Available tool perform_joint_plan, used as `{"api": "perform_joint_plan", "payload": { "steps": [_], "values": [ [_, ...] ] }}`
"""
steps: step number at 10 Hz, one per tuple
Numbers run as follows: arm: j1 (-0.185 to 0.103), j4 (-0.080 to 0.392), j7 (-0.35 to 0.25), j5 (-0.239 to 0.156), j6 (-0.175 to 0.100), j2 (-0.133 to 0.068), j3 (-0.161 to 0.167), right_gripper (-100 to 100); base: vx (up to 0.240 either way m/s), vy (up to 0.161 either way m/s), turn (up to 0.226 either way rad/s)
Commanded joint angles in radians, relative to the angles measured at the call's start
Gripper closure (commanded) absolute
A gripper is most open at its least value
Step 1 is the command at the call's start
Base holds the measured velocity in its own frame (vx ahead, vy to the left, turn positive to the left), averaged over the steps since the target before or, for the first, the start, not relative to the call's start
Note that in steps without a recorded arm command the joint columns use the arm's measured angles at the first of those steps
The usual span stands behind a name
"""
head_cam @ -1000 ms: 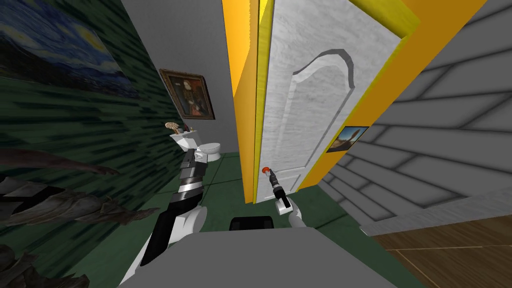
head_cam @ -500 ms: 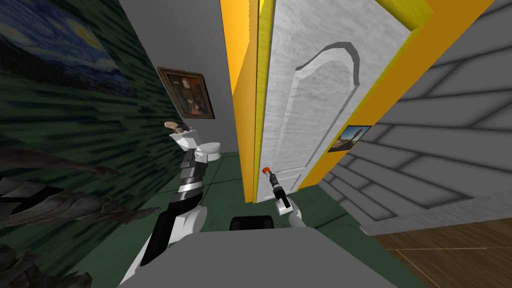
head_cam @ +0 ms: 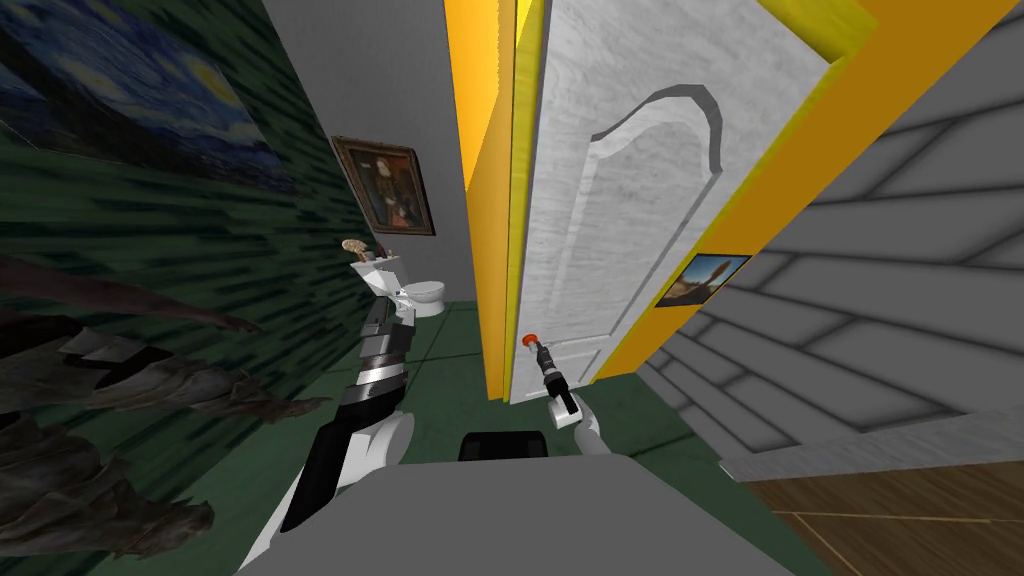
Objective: Push the door open
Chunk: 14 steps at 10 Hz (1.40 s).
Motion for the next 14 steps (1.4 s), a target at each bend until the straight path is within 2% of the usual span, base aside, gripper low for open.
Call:
{"api": "perform_joint_plan", "payload": {
  "steps": [1,8,14],
  "values": [
    [-0.016,0.025,-0.001,0.004,-0.01,-0.005,-0.008,100,-0.147,-0.202,0.104],
    [-0.127,0.178,-0.013,0.038,-0.059,0.02,-0.01,100,-0.169,-0.172,0.143],
    [-0.191,0.268,-0.02,0.059,-0.087,0.039,-0.012,100,-0.123,-0.12,0.097]
  ]
}}
